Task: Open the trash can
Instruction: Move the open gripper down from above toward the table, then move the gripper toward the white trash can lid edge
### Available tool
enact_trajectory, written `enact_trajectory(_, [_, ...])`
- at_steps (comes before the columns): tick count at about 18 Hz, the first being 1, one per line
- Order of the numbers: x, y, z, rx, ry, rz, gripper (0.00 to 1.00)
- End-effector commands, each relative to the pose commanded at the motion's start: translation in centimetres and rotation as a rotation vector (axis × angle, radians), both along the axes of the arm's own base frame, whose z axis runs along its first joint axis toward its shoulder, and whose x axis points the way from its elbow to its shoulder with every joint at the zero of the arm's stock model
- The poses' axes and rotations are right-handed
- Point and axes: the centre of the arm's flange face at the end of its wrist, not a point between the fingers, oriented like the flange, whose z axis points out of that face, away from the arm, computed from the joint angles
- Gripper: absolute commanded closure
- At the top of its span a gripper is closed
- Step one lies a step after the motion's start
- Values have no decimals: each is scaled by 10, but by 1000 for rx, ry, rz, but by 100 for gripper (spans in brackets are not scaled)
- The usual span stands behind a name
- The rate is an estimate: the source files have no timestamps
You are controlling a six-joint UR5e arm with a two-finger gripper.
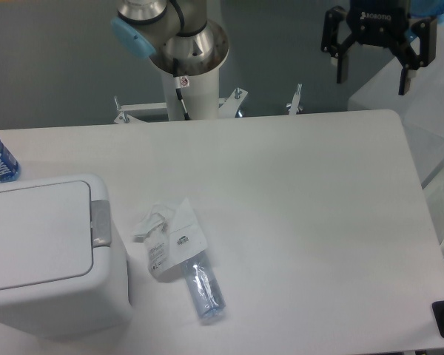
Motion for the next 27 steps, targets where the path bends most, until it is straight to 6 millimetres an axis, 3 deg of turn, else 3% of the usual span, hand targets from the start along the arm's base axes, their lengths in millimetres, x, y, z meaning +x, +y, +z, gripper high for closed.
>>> enact_trajectory(7, [7, 10, 1, 59, -33, 3, 0])
enact_trajectory(12, [13, 38, 7, 236, -153, 243, 0])
enact_trajectory(15, [36, 85, 1, 310, -213, 312, 0])
enact_trajectory(17, [39, 99, -2, 345, -248, 368, 0])
enact_trajectory(21, [66, 136, -12, 367, -347, 431, 0])
enact_trajectory(26, [96, 187, -46, 337, -431, 426, 0])
enact_trajectory(27, [98, 189, -47, 343, -444, 444, 0])
